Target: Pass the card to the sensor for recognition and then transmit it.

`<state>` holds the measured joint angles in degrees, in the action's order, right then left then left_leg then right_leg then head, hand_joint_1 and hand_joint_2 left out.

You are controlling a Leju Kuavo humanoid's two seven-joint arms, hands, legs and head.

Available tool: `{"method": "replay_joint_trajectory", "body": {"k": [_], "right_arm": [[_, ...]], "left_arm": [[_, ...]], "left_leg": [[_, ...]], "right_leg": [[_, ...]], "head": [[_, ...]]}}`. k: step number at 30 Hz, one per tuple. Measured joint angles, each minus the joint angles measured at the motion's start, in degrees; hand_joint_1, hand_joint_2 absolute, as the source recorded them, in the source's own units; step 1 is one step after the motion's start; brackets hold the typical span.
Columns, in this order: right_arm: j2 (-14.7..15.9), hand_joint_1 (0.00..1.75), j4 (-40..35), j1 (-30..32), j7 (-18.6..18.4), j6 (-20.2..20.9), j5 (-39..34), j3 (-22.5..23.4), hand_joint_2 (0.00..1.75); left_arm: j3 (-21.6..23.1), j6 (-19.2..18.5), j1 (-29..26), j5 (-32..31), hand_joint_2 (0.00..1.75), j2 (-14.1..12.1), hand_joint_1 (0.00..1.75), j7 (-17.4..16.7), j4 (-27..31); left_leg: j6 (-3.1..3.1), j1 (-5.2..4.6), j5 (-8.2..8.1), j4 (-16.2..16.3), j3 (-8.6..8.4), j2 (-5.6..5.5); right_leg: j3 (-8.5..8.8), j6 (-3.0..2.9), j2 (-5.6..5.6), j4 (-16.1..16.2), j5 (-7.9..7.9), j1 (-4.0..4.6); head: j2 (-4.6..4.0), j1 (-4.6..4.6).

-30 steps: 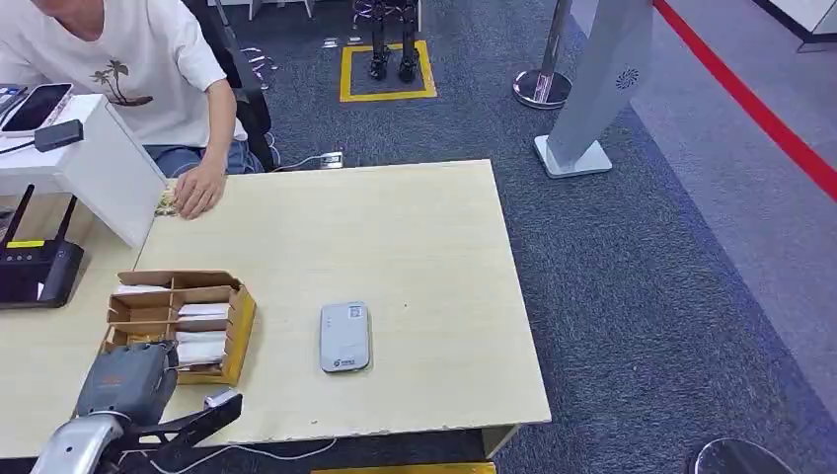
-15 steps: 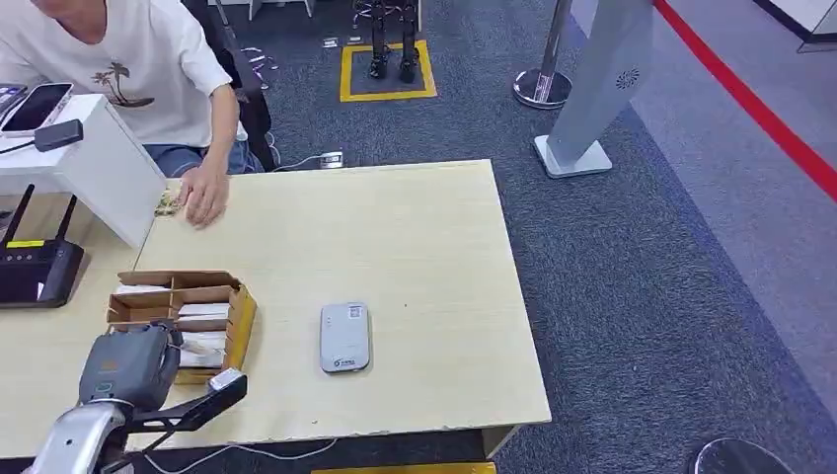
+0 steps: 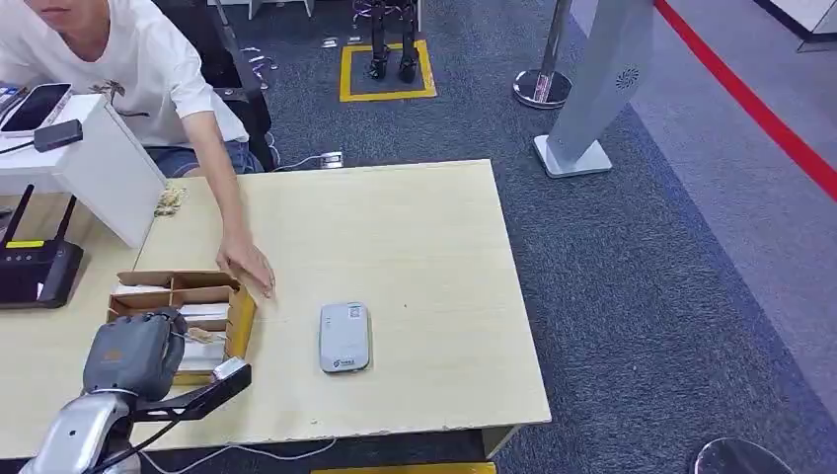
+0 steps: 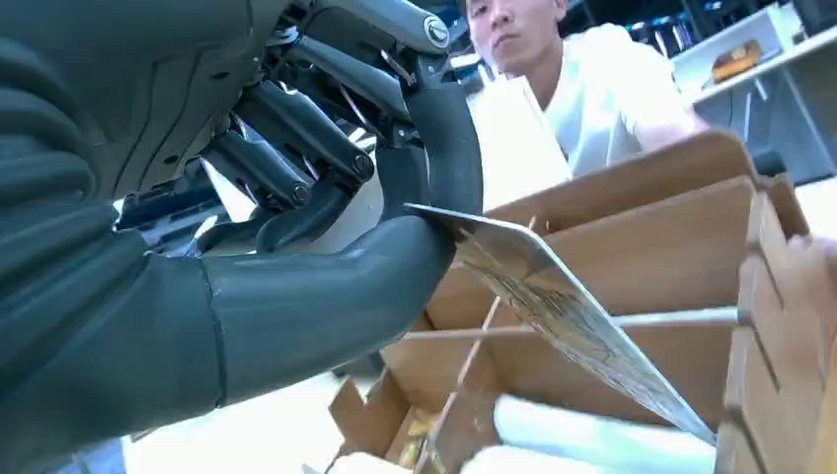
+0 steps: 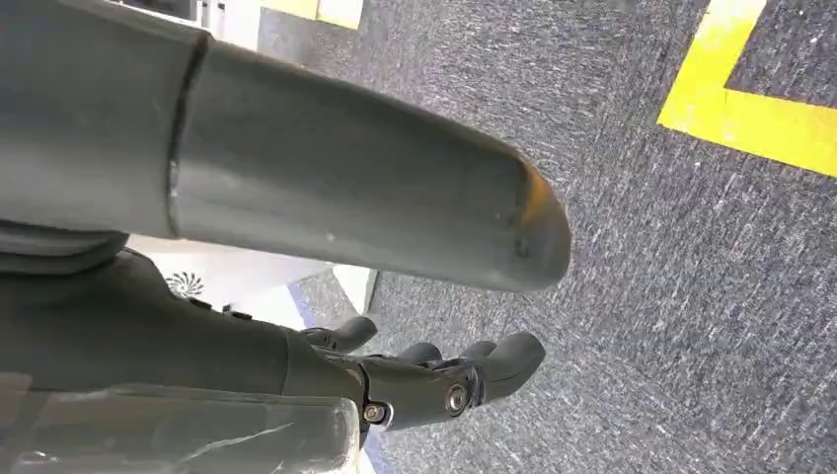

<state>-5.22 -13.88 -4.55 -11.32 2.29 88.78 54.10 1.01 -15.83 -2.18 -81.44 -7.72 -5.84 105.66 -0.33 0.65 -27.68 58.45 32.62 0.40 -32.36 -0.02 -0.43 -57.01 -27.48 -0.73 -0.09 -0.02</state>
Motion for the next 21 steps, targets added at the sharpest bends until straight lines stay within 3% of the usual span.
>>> {"method": "replay_joint_trajectory", "body": {"k": [13,21], "right_arm": [[0.0,0.00,0.0,0.0,0.0,0.1,0.0,-0.3,0.00],[0.0,0.00,0.1,0.0,0.0,0.3,0.0,-1.2,0.00]], "left_arm": [[-2.9,1.3,10.9,0.2,1.75,0.5,1.75,0.6,-0.3],[-5.3,1.0,12.5,0.9,1.75,1.0,1.75,0.9,-0.8]], "left_leg": [[-0.03,0.00,0.04,0.0,0.00,-0.02],[-0.03,0.00,0.03,0.0,0.01,-0.02]], "right_leg": [[0.03,-0.01,-0.03,0.0,0.03,0.00],[0.01,-0.01,0.00,0.0,0.01,0.00]], "head": [[0.00,0.02],[0.00,0.00]]}}
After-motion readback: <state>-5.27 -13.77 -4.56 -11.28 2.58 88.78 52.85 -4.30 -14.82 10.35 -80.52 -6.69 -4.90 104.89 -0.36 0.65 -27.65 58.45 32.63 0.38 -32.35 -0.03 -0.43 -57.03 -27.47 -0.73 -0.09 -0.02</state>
